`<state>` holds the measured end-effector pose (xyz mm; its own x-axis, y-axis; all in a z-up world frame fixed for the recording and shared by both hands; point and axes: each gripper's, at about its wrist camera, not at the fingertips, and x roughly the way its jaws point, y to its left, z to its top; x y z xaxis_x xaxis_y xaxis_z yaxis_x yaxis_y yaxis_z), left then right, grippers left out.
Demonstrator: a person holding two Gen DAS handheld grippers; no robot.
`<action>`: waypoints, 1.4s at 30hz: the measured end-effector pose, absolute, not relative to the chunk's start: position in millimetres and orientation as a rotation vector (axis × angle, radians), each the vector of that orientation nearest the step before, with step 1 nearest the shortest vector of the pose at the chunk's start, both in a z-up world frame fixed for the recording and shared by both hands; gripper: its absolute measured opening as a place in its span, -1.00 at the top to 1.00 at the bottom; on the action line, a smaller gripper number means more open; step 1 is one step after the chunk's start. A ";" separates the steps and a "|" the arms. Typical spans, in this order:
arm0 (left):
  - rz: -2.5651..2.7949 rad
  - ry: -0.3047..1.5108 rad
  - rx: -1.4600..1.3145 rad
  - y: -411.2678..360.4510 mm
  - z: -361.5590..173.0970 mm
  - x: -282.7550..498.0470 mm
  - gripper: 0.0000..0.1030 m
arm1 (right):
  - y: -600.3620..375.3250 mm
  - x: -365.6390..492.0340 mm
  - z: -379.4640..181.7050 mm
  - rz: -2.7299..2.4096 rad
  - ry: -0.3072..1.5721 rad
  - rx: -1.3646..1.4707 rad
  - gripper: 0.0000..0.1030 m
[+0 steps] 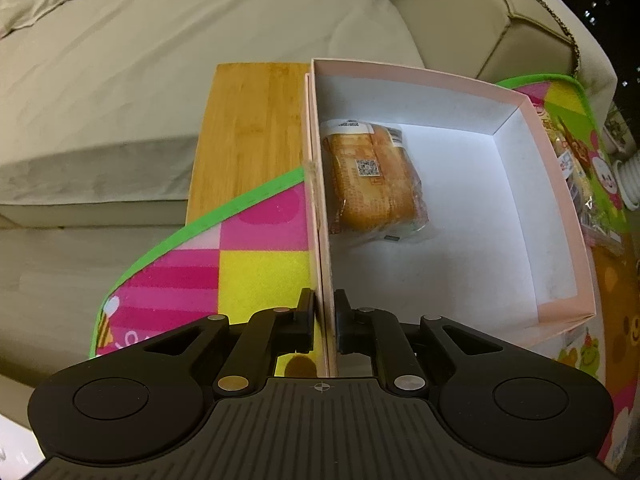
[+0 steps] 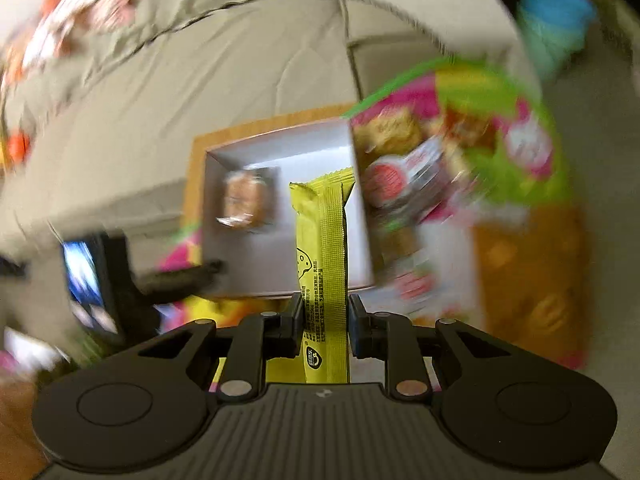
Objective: Organize objects
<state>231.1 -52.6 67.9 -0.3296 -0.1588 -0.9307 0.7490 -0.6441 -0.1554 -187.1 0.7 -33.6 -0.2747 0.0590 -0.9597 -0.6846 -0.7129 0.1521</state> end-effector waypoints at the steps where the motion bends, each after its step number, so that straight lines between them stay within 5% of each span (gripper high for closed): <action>1: -2.022 0.802 1.313 -53.3 67.8 232.6 0.76 | 1.1 -192.8 -38.4 1.985 0.868 -1.469 0.59; 9: -2.079 0.803 1.347 -58.6 67.5 236.0 0.74 | -10.6 -245.1 -61.9 1.878 0.972 -1.389 0.59; 19: -2.095 0.779 1.378 -58.0 69.4 236.7 0.76 | -3.6 -242.0 -68.2 1.837 0.982 -1.213 0.29; 32: -2.100 0.681 1.438 -44.9 71.3 229.6 0.79 | -1.3 -94.8 -83.1 1.675 0.517 -1.359 0.20; 42: -2.066 0.670 1.442 -42.2 72.4 227.7 0.81 | 11.2 -118.5 -133.4 1.954 0.350 -1.479 -0.06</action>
